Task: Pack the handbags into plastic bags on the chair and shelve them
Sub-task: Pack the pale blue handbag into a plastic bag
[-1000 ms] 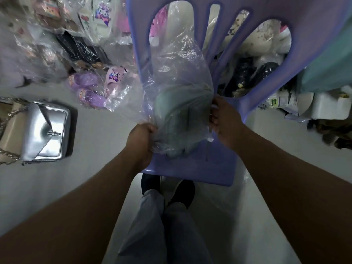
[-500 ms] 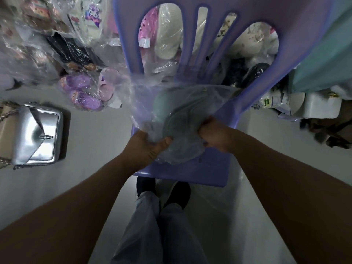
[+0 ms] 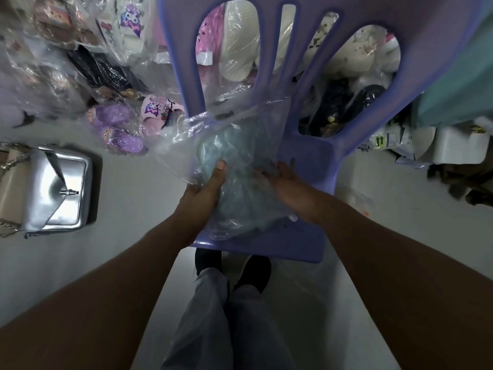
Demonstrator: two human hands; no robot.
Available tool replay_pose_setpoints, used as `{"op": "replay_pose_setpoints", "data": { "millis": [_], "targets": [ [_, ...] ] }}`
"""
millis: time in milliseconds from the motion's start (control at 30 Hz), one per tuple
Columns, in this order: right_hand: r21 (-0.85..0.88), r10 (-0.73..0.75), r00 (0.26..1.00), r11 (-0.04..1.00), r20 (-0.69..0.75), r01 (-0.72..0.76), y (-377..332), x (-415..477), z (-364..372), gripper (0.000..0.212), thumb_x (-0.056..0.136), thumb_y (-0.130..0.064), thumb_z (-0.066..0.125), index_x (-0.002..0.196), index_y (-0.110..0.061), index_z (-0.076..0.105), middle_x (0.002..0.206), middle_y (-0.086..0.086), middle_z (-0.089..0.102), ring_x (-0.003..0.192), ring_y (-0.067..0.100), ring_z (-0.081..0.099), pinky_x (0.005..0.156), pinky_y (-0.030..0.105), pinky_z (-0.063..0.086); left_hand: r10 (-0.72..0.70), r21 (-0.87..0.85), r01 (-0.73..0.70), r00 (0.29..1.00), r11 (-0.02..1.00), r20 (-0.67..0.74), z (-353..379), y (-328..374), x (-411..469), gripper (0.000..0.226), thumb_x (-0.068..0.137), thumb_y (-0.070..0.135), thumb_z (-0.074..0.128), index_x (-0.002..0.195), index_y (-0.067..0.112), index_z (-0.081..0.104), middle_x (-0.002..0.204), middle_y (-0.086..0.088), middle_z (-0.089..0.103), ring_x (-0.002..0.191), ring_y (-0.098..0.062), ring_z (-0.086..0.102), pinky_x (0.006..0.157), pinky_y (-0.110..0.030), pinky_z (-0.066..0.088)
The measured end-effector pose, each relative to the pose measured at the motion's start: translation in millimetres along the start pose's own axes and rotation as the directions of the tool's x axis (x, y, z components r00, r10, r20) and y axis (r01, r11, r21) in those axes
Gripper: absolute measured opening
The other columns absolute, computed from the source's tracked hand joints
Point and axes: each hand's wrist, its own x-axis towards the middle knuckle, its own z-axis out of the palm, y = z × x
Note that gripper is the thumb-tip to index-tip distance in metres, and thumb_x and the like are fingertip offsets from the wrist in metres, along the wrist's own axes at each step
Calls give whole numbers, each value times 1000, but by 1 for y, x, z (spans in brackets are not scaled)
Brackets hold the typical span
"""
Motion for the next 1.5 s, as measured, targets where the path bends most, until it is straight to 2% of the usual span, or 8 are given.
{"op": "replay_pose_setpoints", "data": {
  "millis": [333, 433, 600, 767, 1033, 1100, 1233, 1500],
  "targets": [
    [246, -7, 998, 969, -58, 21, -12, -25, -12, 32, 110, -29, 36, 135, -19, 52, 138, 0, 52, 140, 25, 41, 125, 42, 17, -179, -280, 207, 976, 937, 121, 6, 17, -13, 79, 75, 82, 54, 137, 33, 55, 124, -2, 71, 105, -28, 72, 79, -52, 59],
    [447, 112, 991, 892, -67, -71, -20, -34, -14, 35, 99, -45, 57, 119, -16, 62, 118, 5, 67, 113, 29, 63, 83, 31, 57, -238, -216, 285, 946, 934, 218, 10, 28, -22, 65, 83, 80, 46, 117, 28, 66, 108, -2, 75, 92, -25, 74, 79, -46, 60],
    [648, 150, 988, 748, 44, -143, -35, -47, -36, 51, 88, -56, 60, 129, -24, 60, 109, 0, 64, 91, 18, 61, 63, 27, 54, -213, -178, 249, 957, 952, 198, 14, 49, -34, 51, 96, 67, 42, 108, 22, 64, 103, -9, 70, 81, -25, 67, 72, -39, 59],
    [819, 181, 982, 570, -48, -65, -57, -56, -55, 38, 94, -59, 53, 72, -27, 56, 62, -5, 44, 55, 8, 38, 55, 23, 28, -176, -216, 234, 950, 948, 257, 11, 62, -44, 49, 102, 49, 45, 90, 11, 73, 87, -11, 72, 66, -20, 71, 54, -25, 58],
    [666, -76, 972, 716, -221, 208, -68, -70, -49, 42, 72, -67, 75, 96, -33, 69, 100, -2, 65, 101, 15, 62, 91, 41, 55, -167, -172, 158, 985, 972, -36, 7, 76, -38, 69, 80, 72, 57, 119, 15, 58, 77, -1, 60, 49, -16, 53, 43, -23, 43],
    [522, -205, 948, 797, -243, 306, -65, -71, -48, 29, 78, -45, 83, 98, -29, 70, 87, -7, 66, 78, 6, 64, 72, 29, 52, -165, -135, 152, 982, 979, -89, 6, 78, -37, 85, 62, 80, 61, 123, 22, 54, 77, 1, 54, 42, -14, 47, 37, -19, 36],
    [373, -79, 846, 873, -527, 314, -80, -66, -48, 22, 101, -26, 60, 96, -9, 72, 71, 4, 62, 47, 4, 50, 54, 27, 40, -224, 34, 223, 975, 974, 5, 14, 78, -50, 40, 86, 66, 55, 88, 26, 55, 62, 4, 50, 42, -9, 39, 35, -12, 28],
    [290, 14, 682, 911, -731, 293, -109, -62, -46, 38, 103, -28, 36, 90, -11, 67, 96, 12, 70, 89, 34, 63, 83, 47, 51, -469, 645, 336, 882, 687, 40, 14, 99, -55, 14, 95, 22, 57, 82, 16, 60, 59, 3, 62, 32, -4, 32, 38, -9, 20]
  ]
}}
